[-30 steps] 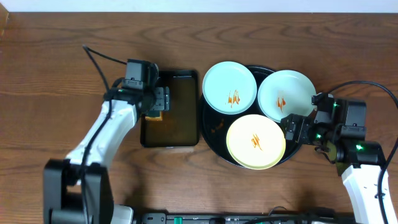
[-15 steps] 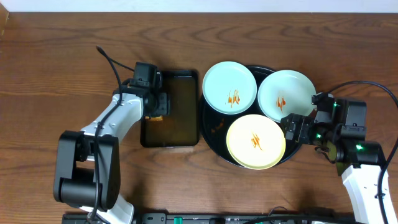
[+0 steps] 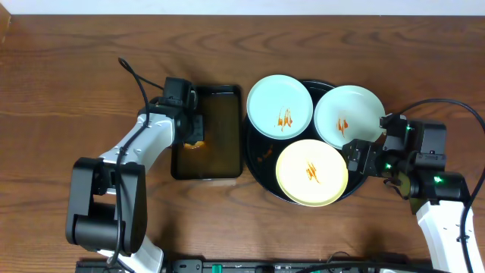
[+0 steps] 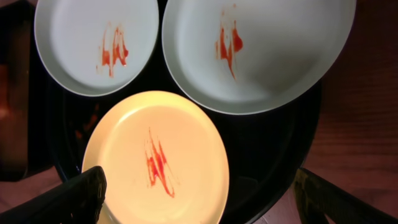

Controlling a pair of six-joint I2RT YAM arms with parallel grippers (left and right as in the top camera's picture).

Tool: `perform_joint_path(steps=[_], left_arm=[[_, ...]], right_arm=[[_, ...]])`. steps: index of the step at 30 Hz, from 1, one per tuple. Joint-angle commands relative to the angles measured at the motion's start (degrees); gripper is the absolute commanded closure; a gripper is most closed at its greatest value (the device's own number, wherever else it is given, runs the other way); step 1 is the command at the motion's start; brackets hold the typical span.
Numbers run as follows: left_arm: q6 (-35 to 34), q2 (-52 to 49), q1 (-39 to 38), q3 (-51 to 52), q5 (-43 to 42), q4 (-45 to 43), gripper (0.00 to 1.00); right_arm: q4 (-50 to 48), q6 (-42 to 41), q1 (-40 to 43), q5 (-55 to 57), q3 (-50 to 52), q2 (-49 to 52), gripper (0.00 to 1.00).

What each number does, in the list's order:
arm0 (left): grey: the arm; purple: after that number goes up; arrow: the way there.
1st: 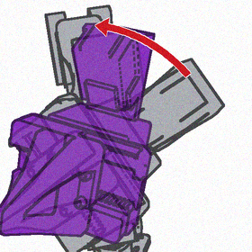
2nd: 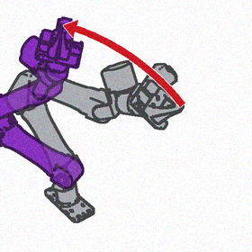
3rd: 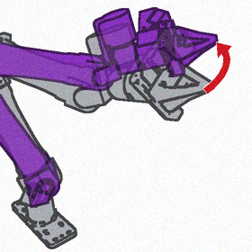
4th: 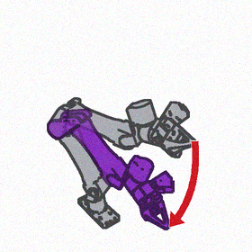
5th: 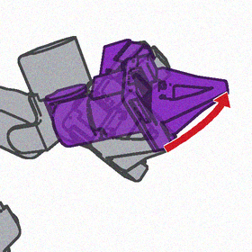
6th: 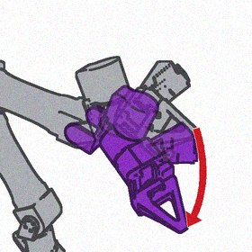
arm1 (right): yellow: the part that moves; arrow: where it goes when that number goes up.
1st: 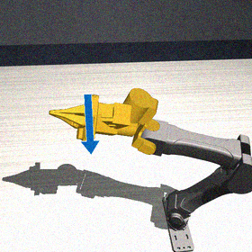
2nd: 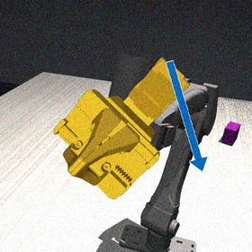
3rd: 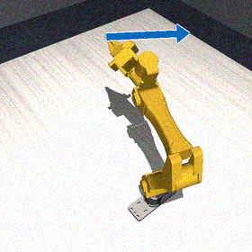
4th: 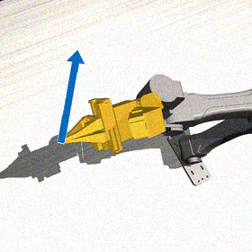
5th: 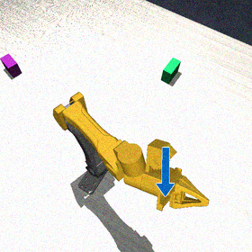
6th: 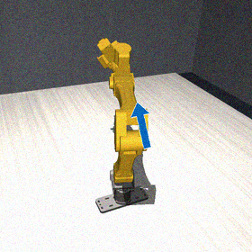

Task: Clean dirty plates on tray and stack at the side

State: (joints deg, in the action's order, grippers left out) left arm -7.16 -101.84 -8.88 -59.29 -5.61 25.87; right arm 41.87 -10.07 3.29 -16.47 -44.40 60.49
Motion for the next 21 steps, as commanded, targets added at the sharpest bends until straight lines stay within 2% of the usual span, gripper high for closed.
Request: perform_joint_path(steps=[1, 4, 10, 13, 14, 21], left_arm=[[-0.4, -0.8, -1.0, -0.6, -1.0, 1.7, 0.93], [-0.4, -0.8, -1.9, -0.6, -1.9, 1.8, 0.93], [-0.5, 4.8, -2.7, -0.7, -1.9, 2.6, 0.93], [-0.5, 9.4, -2.7, -0.6, -1.9, 3.1, 0.92], [-0.5, 11.5, -2.7, -0.6, -1.9, 3.4, 0.93], [-1.2, 13.9, -2.7, -0.6, -1.9, 3.8, 0.93]], right_arm=[[1.5, -0.3, -0.5, 4.5, -1.1, 0.3, 0.07], [4.3, -1.1, -0.5, 7.4, -1.0, 0.9, 0.09], [6.2, 0.1, -0.5, 2.5, -0.5, 4.6, 0.22], [4.9, 0.0, -0.5, 2.6, 0.0, 7.8, 0.31], [4.3, 0.1, -0.5, 2.5, 0.0, 9.5, 0.37], [0.5, 0.5, -0.7, 0.9, 0.1, 17.4, 0.46]])
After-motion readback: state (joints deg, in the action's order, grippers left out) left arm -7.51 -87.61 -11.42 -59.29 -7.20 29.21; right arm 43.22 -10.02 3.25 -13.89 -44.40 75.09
